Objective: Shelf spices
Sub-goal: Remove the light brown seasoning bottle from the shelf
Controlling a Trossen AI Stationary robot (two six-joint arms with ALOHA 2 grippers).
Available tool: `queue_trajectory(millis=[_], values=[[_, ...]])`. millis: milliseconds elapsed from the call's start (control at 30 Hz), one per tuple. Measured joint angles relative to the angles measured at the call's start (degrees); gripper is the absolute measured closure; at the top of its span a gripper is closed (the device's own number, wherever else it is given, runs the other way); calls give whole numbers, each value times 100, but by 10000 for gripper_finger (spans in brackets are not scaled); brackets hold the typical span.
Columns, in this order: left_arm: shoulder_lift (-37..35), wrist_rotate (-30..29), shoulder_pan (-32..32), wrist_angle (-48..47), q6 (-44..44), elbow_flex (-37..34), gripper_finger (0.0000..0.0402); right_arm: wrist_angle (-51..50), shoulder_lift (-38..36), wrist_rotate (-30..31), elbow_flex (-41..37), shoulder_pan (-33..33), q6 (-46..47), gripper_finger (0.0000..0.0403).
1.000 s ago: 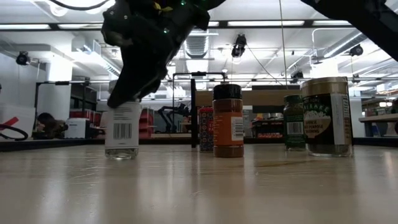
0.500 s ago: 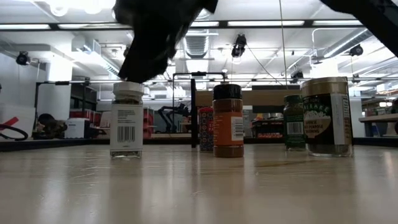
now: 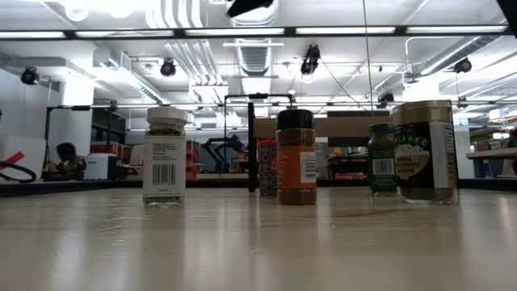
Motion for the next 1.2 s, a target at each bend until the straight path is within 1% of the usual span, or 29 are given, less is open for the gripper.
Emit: queue_trajectory(millis=[167,367,533,667,800,900,1200], values=[[0,2,2,8,-2,0,198,-58,-249,90,-106,-750,-276,80],[0,2,0,1,0,1,198,-115,-276,78,-339,-1779,-730,80],[0,2,1,-42,0,1,198,-68,-271,-472,-488,-2612,-918,80],[0,2,1,-58,2,1,198,-78,-271,-707,-664,-3121,-1067,80],[0,2,0,-75,2,0,198,-32,-261,-1287,-900,-3499,-1194,80],[0,2,0,-83,2,1,198,244,-238,-1569,-1170,-3690,-1150,80],[0,2,1,-133,3,0,198,931,-236,-1614,-2067,-3776,-1172,80]])
